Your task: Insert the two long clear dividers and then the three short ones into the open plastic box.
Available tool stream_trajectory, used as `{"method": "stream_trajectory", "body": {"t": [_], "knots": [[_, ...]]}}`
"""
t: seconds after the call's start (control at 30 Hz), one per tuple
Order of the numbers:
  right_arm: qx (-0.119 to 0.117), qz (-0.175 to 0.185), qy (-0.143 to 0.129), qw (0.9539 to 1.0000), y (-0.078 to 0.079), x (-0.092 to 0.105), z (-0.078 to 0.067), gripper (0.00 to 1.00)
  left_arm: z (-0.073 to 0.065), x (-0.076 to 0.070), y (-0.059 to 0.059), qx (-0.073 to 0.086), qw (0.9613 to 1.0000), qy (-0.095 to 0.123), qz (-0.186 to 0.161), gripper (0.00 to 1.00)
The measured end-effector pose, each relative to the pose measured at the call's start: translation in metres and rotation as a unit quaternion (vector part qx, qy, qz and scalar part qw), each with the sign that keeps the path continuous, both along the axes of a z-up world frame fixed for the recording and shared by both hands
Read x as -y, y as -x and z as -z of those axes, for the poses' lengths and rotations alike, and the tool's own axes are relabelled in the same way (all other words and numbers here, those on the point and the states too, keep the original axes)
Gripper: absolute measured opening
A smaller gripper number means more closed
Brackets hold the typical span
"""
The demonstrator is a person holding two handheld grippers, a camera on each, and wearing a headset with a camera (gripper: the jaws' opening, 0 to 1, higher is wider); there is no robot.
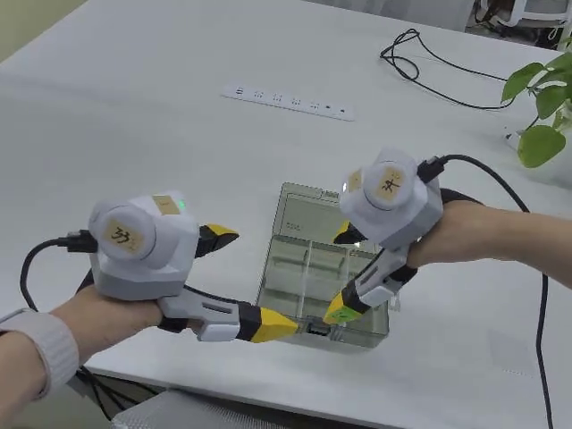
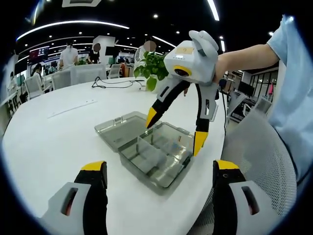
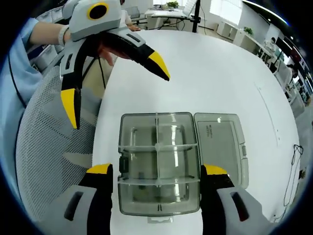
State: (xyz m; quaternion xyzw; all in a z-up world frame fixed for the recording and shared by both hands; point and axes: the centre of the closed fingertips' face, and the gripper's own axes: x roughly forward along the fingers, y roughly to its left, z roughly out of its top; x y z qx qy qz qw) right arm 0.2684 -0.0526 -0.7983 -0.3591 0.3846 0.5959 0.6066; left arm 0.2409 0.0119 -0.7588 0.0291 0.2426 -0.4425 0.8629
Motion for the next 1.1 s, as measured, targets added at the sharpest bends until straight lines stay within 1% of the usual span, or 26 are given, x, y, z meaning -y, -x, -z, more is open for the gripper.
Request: {"method": "stream_trajectory", "body": {"t": [0.03, 0.07, 0.1, 0.13, 0.17, 0.2, 0.27, 0.37, 0.5, 0.63, 0.7, 0.87, 0.93, 1.0, 1.1], "knots": [[-0.001, 0.006, -0.007, 1.0, 0.0, 0.001, -0.001, 0.79, 0.0, 0.0, 0.0, 0.0, 1.0, -0.001, 0.0, 0.91], [0.004, 0.016, -0.014, 0.9998, -0.002, 0.001, -0.002, 0.83, 0.0, -0.001, 0.0, 0.0, 1.0, -0.001, 0.0, 0.91], [0.005, 0.023, -0.021, 0.9995, -0.003, 0.001, -0.002, 0.89, -0.001, -0.001, 0.0, 0.001, 1.0, -0.002, 0.0, 0.91], [0.005, 0.024, -0.023, 0.9995, -0.003, 0.001, -0.003, 0.94, -0.001, -0.001, 0.0, 0.001, 1.0, -0.002, 0.0, 0.92], [0.009, 0.026, -0.031, 0.9991, -0.004, 0.001, -0.004, 0.97, -0.002, -0.001, 0.0, 0.001, 1.0, -0.002, 0.0, 0.92], [0.011, 0.023, -0.036, 0.999, -0.003, 0.002, -0.006, 0.99, -0.002, -0.001, 0.0, 0.002, 1.0, -0.003, 0.002, 0.92], [0.009, 0.032, -0.04, 0.9986, -0.003, 0.003, -0.007, 1.0, -0.003, 0.0, 0.0, 0.005, 1.0, -0.004, 0.006, 0.94], [0.008, 0.046, -0.059, 0.9971, -0.003, 0.006, -0.012, 1.0, -0.004, 0.0, -0.001, 0.005, 1.0, -0.005, 0.006, 0.94], [0.015, 0.063, -0.068, 0.9956, -0.005, 0.02, -0.016, 1.0, -0.006, 0.0, -0.002, 0.006, 0.9999, -0.006, 0.007, 0.94], [0.017, 0.083, -0.067, 0.9942, -0.008, 0.045, -0.019, 1.0, -0.007, 0.001, -0.002, 0.008, 0.9999, -0.008, 0.01, 0.94], [0.022, 0.088, -0.059, 0.9941, -0.009, 0.06, -0.019, 1.0, -0.007, 0.002, -0.001, 0.007, 0.9999, -0.009, 0.012, 0.94], [0.029, 0.106, -0.051, 0.9926, -0.011, 0.094, -0.019, 1.0, -0.007, 0.005, -0.001, 0.007, 0.9998, -0.012, 0.016, 0.94], [0.03, 0.113, -0.044, 0.9922, -0.011, 0.108, -0.016, 1.0, -0.007, 0.006, -0.001, 0.007, 0.9998, -0.012, 0.017, 0.94], [0.027, 0.114, -0.039, 0.9923, -0.008, 0.117, -0.014, 0.99, -0.007, 0.007, 0.0, 0.008, 0.9997, -0.013, 0.018, 0.94], [0.023, 0.113, -0.019, 0.9932, -0.006, 0.142, -0.004, 0.98, -0.007, 0.008, 0.001, 0.008, 0.9997, -0.013, 0.02, 0.94]]}}
